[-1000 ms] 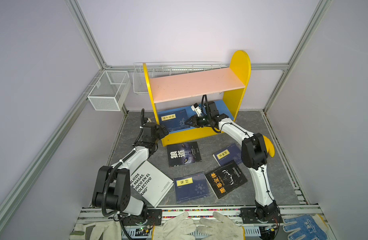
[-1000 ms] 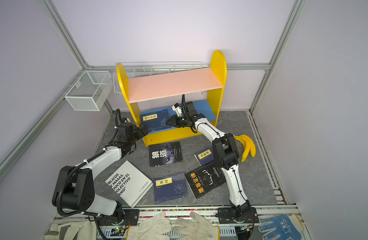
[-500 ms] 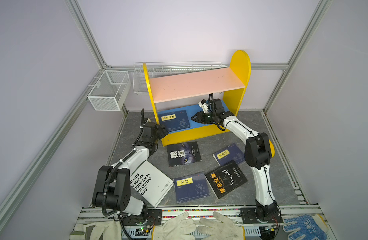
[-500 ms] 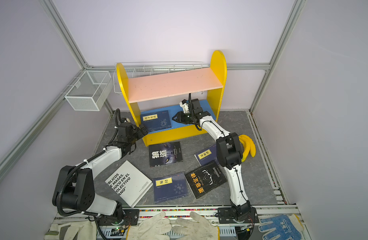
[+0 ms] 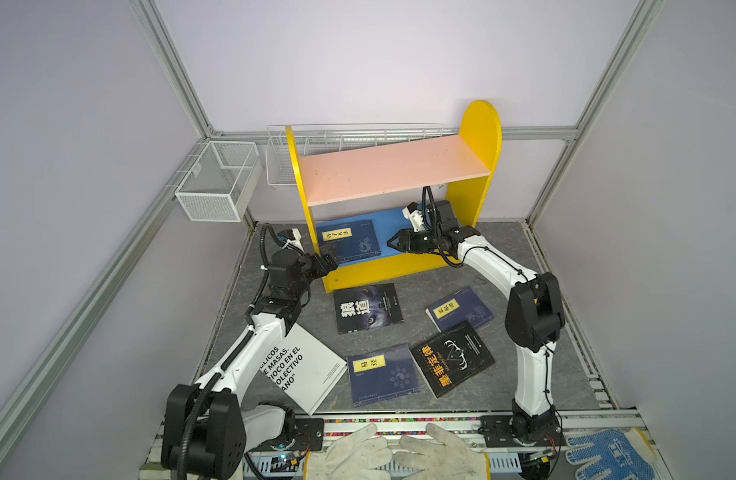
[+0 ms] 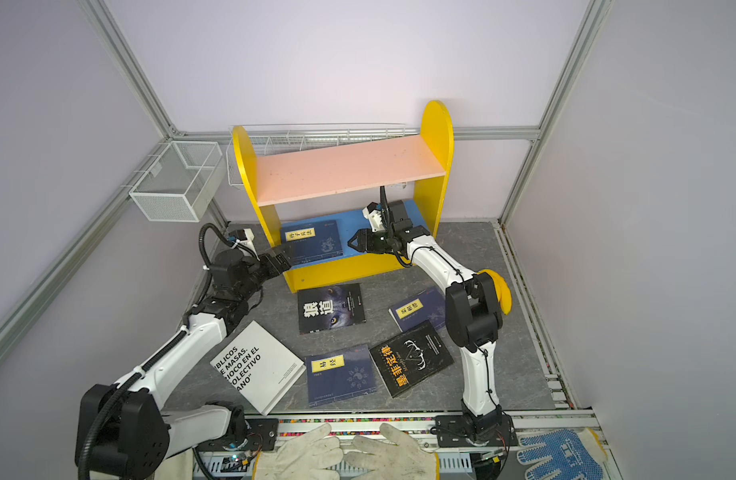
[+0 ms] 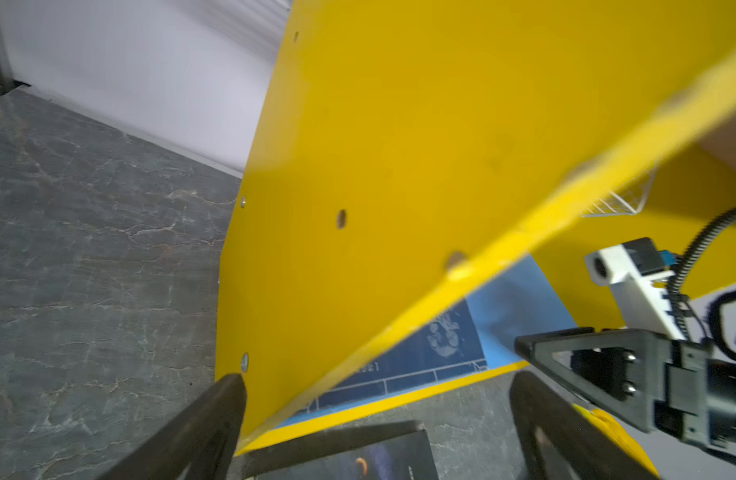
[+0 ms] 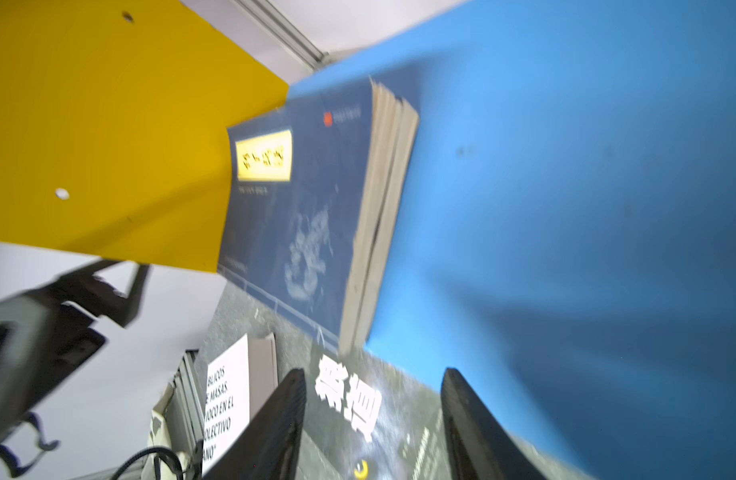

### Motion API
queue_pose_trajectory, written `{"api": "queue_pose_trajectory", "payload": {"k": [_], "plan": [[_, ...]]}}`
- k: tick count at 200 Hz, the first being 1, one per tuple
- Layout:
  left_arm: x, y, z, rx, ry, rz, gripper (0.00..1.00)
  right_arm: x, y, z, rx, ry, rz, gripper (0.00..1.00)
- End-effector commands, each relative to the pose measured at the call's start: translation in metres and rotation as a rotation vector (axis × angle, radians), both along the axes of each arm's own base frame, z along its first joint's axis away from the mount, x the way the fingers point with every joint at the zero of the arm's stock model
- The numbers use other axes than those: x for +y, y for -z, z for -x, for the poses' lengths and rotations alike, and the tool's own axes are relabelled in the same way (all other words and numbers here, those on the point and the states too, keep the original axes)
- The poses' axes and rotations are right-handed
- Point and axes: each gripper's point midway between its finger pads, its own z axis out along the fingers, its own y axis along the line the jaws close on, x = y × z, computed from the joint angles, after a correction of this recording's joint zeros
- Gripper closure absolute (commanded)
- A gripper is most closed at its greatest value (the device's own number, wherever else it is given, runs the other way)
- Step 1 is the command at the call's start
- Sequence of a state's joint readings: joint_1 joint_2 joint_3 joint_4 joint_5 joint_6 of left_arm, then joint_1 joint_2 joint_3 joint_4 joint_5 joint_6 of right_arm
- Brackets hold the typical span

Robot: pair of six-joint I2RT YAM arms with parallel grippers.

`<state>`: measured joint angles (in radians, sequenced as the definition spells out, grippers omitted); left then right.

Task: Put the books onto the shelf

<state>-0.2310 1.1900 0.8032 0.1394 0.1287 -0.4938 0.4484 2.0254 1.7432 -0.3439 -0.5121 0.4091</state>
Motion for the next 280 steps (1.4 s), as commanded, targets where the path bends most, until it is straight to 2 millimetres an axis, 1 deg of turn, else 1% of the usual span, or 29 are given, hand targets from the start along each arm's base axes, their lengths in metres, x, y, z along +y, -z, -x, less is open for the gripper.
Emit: {"api": "queue_pose_trajectory", "payload": {"k": [1,15,29,40,58,86,111,121,125,127,131,143,162,178,193,210,228,252,280], "plan": [[-0.015,0.023,0.029,0.094,0.139,-0.046,0.01,-0.007,-0.033,0.023,-0.101,-0.040,-0.014,0.42],[-0.021,0.036,0.048,0.172,0.197,-0.036,0.01,-0.015,-0.020,0.043,-0.060,-0.035,0.008,0.42],[-0.021,0.056,0.069,0.271,0.218,-0.045,0.00,-0.024,-0.004,0.065,0.005,-0.009,0.050,0.41],[-0.023,0.072,0.088,0.350,0.233,-0.060,0.01,-0.032,0.010,0.086,0.068,0.015,0.083,0.41],[-0.031,0.091,0.117,0.437,0.251,-0.073,0.01,-0.043,0.036,0.125,0.171,0.050,0.115,0.41],[-0.052,0.106,0.156,0.525,0.290,-0.045,0.03,-0.048,0.074,0.188,0.295,0.040,0.199,0.42],[-0.070,0.111,0.186,0.574,0.338,-0.039,0.04,-0.053,0.095,0.235,0.346,0.019,0.273,0.43],[-0.071,0.116,0.196,0.602,0.328,-0.049,0.04,-0.052,0.100,0.251,0.361,0.005,0.275,0.43],[-0.070,0.120,0.200,0.618,0.316,-0.056,0.05,-0.050,0.099,0.255,0.359,0.004,0.273,0.43],[-0.070,0.121,0.202,0.626,0.311,-0.057,0.05,-0.054,0.106,0.261,0.376,0.004,0.287,0.43],[-0.068,0.125,0.207,0.644,0.303,-0.065,0.05,-0.056,0.111,0.268,0.387,0.003,0.296,0.43],[-0.067,0.136,0.219,0.689,0.294,-0.071,0.07,-0.056,0.117,0.282,0.392,-0.001,0.298,0.43],[-0.070,0.150,0.235,0.735,0.302,-0.058,0.08,-0.059,0.128,0.296,0.394,0.007,0.315,0.44],[-0.072,0.159,0.244,0.759,0.304,-0.053,0.10,-0.061,0.139,0.302,0.404,0.010,0.328,0.45],[-0.069,0.170,0.251,0.790,0.299,-0.068,0.13,-0.055,0.147,0.310,0.421,-0.011,0.320,0.46],[-0.067,0.180,0.258,0.829,0.303,-0.090,0.14,-0.053,0.156,0.317,0.433,-0.017,0.338,0.47],[-0.069,0.194,0.265,0.877,0.308,-0.099,0.17,-0.054,0.164,0.317,0.433,-0.005,0.360,0.47],[-0.078,0.206,0.269,0.879,0.318,-0.101,0.17,-0.057,0.171,0.312,0.424,0.015,0.392,0.47],[-0.070,0.222,0.266,0.891,0.267,-0.151,0.17,-0.056,0.177,0.306,0.414,0.028,0.429,0.45]]}}
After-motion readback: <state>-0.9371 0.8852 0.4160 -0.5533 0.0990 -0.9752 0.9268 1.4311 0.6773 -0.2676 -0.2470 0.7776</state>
